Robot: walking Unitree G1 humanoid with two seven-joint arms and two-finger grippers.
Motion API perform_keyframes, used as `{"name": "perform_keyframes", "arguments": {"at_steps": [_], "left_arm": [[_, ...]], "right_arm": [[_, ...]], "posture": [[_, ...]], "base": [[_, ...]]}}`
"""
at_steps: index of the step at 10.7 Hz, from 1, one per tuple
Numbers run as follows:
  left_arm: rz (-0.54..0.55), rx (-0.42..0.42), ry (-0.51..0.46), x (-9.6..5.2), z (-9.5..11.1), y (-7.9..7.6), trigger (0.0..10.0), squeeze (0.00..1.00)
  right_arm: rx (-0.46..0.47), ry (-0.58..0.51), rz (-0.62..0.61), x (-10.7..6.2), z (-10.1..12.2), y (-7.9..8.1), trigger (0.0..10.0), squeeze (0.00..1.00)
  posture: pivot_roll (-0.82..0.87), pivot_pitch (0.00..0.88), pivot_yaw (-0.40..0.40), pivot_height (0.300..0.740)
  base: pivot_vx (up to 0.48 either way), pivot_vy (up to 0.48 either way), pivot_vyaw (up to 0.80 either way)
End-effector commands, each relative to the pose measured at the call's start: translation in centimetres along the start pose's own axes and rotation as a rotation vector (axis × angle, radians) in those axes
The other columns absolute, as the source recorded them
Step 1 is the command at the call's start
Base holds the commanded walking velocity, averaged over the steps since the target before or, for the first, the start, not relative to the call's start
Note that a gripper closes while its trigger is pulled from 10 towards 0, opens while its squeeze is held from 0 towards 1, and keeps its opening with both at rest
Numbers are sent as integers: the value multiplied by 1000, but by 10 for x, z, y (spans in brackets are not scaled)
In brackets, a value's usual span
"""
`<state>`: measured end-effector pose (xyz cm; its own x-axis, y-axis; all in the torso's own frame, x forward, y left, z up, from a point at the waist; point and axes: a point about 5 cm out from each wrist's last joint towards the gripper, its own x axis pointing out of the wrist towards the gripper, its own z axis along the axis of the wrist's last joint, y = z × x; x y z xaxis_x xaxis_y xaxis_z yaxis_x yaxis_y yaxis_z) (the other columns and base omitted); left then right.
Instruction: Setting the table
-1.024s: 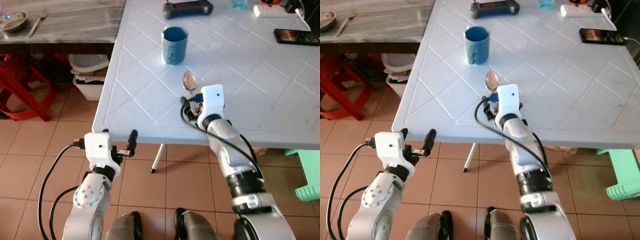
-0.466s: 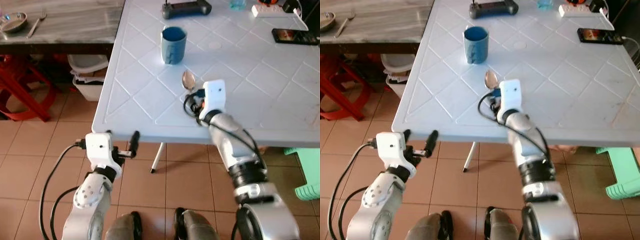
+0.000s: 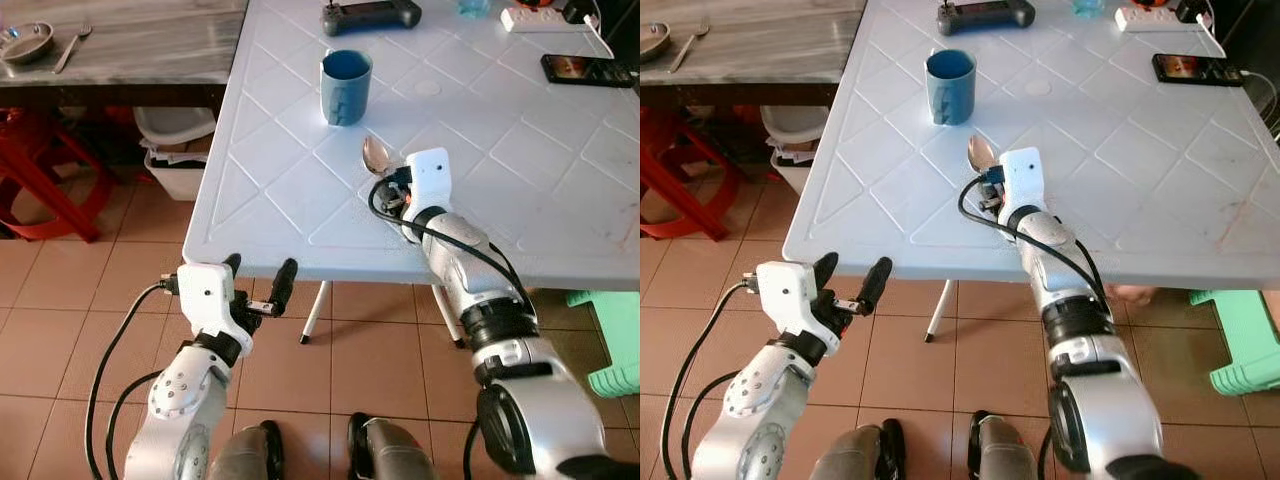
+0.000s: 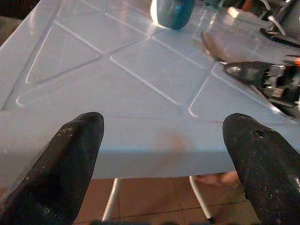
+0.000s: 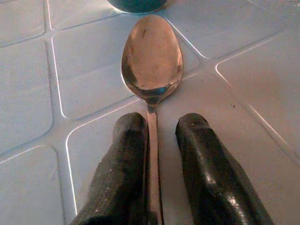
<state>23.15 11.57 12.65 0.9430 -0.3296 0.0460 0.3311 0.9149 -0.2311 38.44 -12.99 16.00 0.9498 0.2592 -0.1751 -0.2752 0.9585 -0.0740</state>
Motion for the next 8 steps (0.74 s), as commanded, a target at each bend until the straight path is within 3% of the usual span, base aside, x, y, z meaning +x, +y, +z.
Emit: {"name": "perform_keyframes", "arguments": {"at_steps": [1, 5, 8], "left_arm": [[-4, 4, -1, -3, 0, 0, 10000, 0], [-14, 10, 0, -4, 1, 0, 10000, 0], [7, 22, 16, -4, -3, 1, 10000, 0]], "right_arm": [[38, 123, 10, -1, -29, 2, 0, 0], [127, 183, -1, -10, -53, 5, 0, 0], [240, 169, -100, -28, -68, 7, 0, 0]], "posture": [[24, 242, 50, 740], [24, 239, 52, 740], [17, 233, 44, 740]], "base": [[0, 0, 0], [0, 0, 0], [0, 0, 0]]}}
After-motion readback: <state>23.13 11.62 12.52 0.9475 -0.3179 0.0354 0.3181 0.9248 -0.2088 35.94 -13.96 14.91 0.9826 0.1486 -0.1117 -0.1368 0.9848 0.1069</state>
